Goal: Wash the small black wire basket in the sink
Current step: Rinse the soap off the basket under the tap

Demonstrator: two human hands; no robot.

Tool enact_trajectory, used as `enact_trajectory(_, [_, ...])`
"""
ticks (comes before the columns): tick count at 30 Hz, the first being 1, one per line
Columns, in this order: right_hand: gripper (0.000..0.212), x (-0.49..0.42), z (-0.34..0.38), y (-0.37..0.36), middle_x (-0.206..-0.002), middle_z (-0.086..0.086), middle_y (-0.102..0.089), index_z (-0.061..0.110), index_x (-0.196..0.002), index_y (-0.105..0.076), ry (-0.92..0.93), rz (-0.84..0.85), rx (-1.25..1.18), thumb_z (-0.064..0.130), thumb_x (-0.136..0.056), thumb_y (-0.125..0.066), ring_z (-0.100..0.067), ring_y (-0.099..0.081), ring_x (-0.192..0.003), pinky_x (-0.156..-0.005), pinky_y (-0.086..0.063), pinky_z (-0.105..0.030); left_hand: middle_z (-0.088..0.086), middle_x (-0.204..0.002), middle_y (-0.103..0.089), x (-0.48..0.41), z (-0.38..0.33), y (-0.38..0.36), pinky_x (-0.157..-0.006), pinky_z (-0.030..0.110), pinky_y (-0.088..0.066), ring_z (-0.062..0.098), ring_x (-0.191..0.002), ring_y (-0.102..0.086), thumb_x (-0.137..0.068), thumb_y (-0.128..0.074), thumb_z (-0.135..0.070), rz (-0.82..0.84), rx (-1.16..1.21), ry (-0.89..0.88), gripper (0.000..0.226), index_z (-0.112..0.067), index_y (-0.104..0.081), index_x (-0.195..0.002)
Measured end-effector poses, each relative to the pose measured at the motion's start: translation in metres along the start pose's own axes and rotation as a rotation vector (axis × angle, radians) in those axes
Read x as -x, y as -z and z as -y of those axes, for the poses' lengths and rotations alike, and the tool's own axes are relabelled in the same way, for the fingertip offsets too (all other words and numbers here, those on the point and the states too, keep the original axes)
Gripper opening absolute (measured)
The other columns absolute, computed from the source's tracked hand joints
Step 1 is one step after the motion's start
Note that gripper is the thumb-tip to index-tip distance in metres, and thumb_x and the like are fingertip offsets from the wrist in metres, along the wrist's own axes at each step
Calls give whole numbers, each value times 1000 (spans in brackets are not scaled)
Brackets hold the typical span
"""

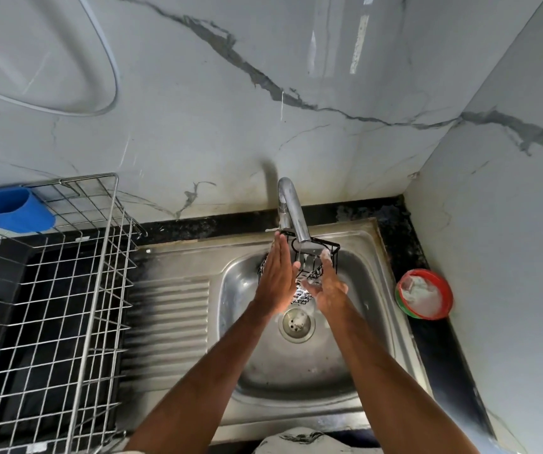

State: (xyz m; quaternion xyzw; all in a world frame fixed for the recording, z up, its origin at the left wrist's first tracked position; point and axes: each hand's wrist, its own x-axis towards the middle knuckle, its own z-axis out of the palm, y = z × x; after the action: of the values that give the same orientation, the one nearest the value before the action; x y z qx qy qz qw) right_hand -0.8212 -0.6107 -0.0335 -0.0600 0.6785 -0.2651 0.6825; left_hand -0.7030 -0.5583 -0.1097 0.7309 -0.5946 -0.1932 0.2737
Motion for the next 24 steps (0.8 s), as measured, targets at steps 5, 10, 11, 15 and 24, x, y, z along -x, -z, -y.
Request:
enact_trajectory(5, [106, -14, -2, 4, -106, -23, -63, 8, -146, -39, 33, 7, 94, 61, -67, -85, -30, -76, -78, -73, -65, -42, 20, -172, 12, -11, -5, 1, -131, 37, 1, 29, -161, 7, -106, -5, -61, 3, -58, 44, 86, 1, 9, -163])
enact_trajectory(10, [102, -26, 3, 14, -108, -23, -67, 5, -141, -46, 54, 61, 199, 63, -67, -83, -30, -76, -85, -74, -64, -39, 29, -158, -39, -32, -4, 15, -128, 52, -23, 43, -151, -33, -109, -39, -41, -39, -169, 10, 62, -1, -29, -157])
enact_trajectory(11, [102, -29, 4, 16, -111, -23, -67, 5, -140, -47, 64, 74, 240, 64, -65, -84, -30, -75, -85, -73, -64, -39, 28, -144, -53, -37, -5, 21, -123, 53, -32, 43, -140, -47, -109, -47, -36, -30, -171, 6, 53, -1, -40, -148])
enact_trajectory(15, [123, -42, 6, 16, -119, -23, -65, 9, -145, -48, 97, 82, 451, 74, -49, -88, -28, -75, -84, -72, -65, -41, 14, -100, -70, -55, -4, 44, -91, 46, -55, 30, -95, -68, -107, -53, -37, 223, -135, 145, 35, -5, -64, -117])
enact_trajectory(24, [96, -55, 15, 5, -102, -8, -73, 9, -110, -72, 407, 32, 868, 87, -55, -72, -20, -70, -93, -74, -63, -35, 28, -81, -75, -15, 2, 43, -33, 19, -42, 5, -33, -55, -107, -59, -18, 245, 497, 509, 24, -4, -67, -90])
